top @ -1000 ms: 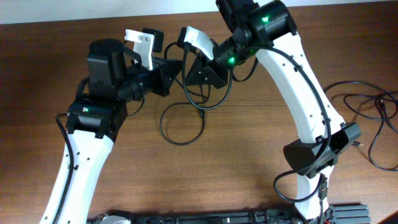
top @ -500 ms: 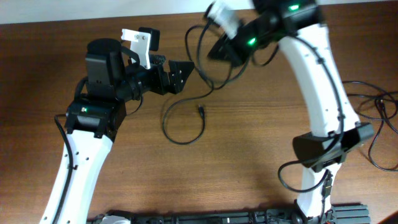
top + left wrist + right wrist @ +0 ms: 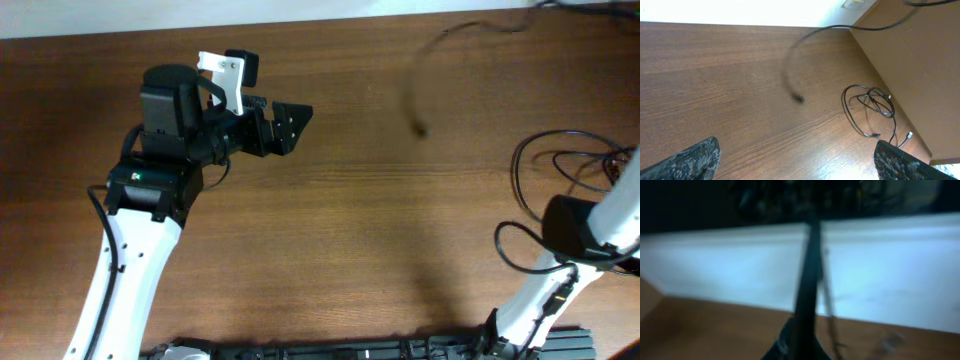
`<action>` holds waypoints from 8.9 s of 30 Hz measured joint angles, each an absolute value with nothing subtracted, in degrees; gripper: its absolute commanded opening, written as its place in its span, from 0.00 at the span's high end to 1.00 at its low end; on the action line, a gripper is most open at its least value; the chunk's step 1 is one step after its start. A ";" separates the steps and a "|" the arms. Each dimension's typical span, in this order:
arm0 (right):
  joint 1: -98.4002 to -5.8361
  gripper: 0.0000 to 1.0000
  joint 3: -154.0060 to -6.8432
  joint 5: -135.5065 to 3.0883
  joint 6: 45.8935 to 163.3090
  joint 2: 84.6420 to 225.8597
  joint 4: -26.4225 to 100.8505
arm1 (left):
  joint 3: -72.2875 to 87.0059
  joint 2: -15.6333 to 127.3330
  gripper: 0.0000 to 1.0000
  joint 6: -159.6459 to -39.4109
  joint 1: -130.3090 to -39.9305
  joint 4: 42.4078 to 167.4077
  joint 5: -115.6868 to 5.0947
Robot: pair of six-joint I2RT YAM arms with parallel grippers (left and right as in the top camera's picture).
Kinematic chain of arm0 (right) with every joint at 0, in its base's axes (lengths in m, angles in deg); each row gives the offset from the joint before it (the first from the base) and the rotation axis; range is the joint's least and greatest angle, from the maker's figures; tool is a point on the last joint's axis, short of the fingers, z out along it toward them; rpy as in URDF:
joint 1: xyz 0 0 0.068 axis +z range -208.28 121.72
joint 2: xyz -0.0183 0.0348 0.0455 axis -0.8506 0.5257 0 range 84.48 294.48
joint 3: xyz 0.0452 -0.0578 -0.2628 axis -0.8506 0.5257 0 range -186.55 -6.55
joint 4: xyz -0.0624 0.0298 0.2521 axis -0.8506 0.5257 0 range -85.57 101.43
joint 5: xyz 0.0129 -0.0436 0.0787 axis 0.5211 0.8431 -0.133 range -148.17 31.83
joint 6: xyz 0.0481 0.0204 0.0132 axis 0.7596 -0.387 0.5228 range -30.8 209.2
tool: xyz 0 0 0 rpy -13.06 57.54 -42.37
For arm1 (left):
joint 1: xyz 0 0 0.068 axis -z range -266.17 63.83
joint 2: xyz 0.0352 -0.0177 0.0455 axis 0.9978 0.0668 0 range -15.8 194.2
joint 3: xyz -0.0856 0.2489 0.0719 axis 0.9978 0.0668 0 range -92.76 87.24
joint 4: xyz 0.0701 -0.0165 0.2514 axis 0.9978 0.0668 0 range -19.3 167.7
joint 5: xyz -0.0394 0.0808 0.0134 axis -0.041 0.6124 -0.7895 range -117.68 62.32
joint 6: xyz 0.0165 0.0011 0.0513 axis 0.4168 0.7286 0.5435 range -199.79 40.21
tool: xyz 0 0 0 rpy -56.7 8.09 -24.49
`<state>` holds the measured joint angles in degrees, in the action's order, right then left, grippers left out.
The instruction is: Untangle cables
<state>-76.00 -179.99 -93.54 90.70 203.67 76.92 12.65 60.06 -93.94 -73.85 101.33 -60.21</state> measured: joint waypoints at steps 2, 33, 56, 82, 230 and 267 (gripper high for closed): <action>-79.47 0.96 -181.74 -93.52 91.57 203.67 76.35 | 12.65 60.06 0.01 -93.94 -73.85 101.31 -60.21; -93.99 0.82 -152.80 -58.72 92.41 204.20 81.55 | 12.65 60.06 0.01 -93.94 -73.85 101.36 -60.21; -92.46 0.02 -137.04 -77.19 87.44 204.55 82.23 | 12.65 60.06 0.01 -93.94 -73.85 101.33 -60.21; -57.24 0.02 -136.87 -66.72 86.42 199.92 87.17 | 12.65 60.06 0.01 -93.94 -73.85 101.33 -60.21; -54.21 0.01 -136.80 -66.09 86.42 188.33 87.19 | 86.61 -14.96 0.01 -78.67 -89.00 74.19 -37.24; -51.84 0.01 -21.18 -63.07 95.09 129.38 -32.65 | 86.59 -15.06 0.01 -78.67 -89.00 74.30 -36.65</action>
<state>-51.84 -21.18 -63.07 95.09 129.38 -32.65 86.59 -15.06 -78.67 -89.00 74.30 -36.65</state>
